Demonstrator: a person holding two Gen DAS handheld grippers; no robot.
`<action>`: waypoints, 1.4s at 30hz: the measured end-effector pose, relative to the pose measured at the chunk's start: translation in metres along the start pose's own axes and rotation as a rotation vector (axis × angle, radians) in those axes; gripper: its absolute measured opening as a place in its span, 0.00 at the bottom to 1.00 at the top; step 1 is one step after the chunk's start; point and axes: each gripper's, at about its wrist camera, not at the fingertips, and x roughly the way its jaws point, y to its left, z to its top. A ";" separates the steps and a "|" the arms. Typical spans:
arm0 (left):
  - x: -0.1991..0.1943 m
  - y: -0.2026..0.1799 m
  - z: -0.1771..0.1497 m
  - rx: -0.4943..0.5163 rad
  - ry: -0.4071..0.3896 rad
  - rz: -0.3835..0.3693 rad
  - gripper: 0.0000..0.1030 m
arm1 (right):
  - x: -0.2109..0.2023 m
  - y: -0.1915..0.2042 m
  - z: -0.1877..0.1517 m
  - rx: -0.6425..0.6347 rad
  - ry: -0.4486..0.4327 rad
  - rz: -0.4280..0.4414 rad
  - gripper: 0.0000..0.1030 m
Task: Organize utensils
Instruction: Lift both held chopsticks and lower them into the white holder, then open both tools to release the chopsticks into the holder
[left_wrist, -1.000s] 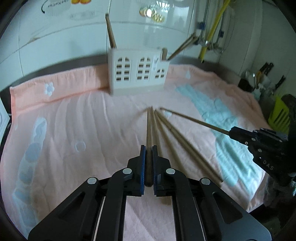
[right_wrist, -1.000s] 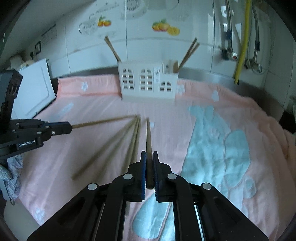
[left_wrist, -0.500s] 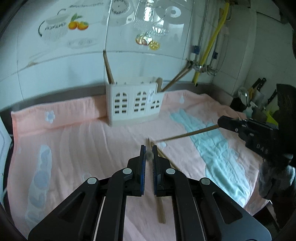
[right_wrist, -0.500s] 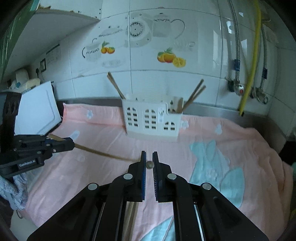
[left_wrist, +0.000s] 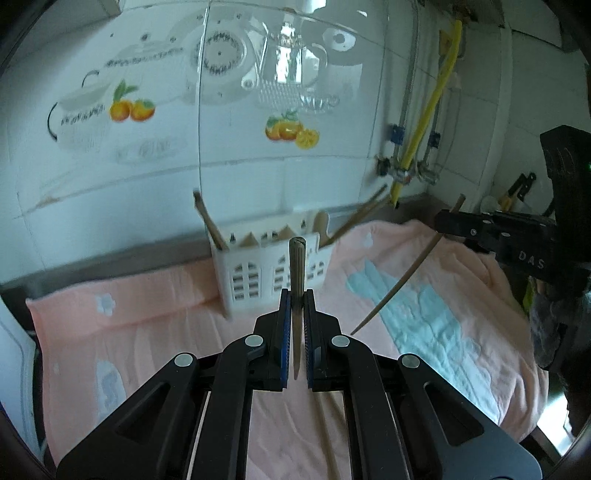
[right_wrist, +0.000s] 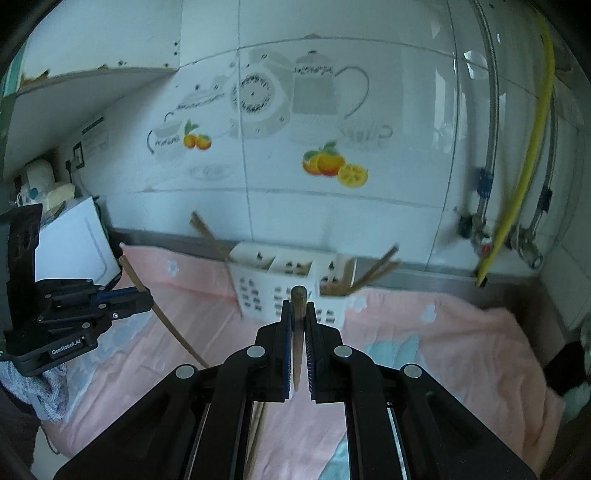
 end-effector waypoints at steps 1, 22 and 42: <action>0.000 0.001 0.008 0.002 -0.008 0.001 0.05 | 0.000 -0.002 0.008 0.001 -0.005 -0.002 0.06; 0.011 0.033 0.122 -0.021 -0.172 0.102 0.05 | 0.037 -0.040 0.114 0.050 -0.092 -0.048 0.06; 0.062 0.046 0.090 -0.027 -0.056 0.111 0.09 | 0.092 -0.046 0.086 0.069 0.015 -0.067 0.09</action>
